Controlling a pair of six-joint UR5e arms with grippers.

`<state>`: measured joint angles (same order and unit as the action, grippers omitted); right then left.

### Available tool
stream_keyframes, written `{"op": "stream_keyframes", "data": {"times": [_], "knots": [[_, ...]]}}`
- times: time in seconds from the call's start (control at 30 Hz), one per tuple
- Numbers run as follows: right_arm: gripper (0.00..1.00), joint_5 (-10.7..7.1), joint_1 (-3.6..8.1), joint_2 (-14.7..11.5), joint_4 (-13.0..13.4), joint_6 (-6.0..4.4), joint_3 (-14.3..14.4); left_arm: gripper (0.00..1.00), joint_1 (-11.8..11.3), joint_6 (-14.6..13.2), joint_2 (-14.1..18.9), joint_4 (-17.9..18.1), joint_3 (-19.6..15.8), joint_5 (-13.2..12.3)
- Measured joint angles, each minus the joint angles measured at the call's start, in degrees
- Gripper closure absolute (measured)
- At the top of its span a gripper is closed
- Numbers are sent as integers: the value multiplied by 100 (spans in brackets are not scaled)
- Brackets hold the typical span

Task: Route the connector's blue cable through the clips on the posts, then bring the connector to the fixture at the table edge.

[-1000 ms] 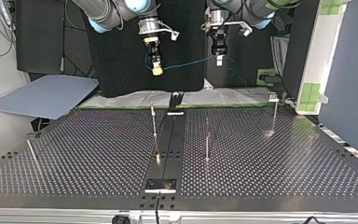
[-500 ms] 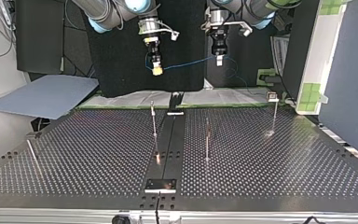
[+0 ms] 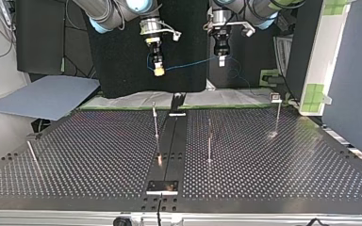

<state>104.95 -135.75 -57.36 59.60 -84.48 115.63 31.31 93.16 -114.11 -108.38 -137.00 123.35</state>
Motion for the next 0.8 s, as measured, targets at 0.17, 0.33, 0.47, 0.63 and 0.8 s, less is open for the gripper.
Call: {"op": "stream_keyframes", "data": {"times": [0.17,0.33,0.47,0.63,0.8], "knots": [[100,0,0,0,0,0,0,100,0,0,0,0,0,0],[100,0,0,0,0,0,0,100,0,0,0,0,0,0],[100,0,0,-1,-5,0,3,100,-12,-4,0,3,0,1],[100,5,1,-2,-25,0,3,100,6,-8,0,-18,-10,1],[100,22,-107,104,-149,0,76,100,8,-9,0,-48,-15,0]]}}
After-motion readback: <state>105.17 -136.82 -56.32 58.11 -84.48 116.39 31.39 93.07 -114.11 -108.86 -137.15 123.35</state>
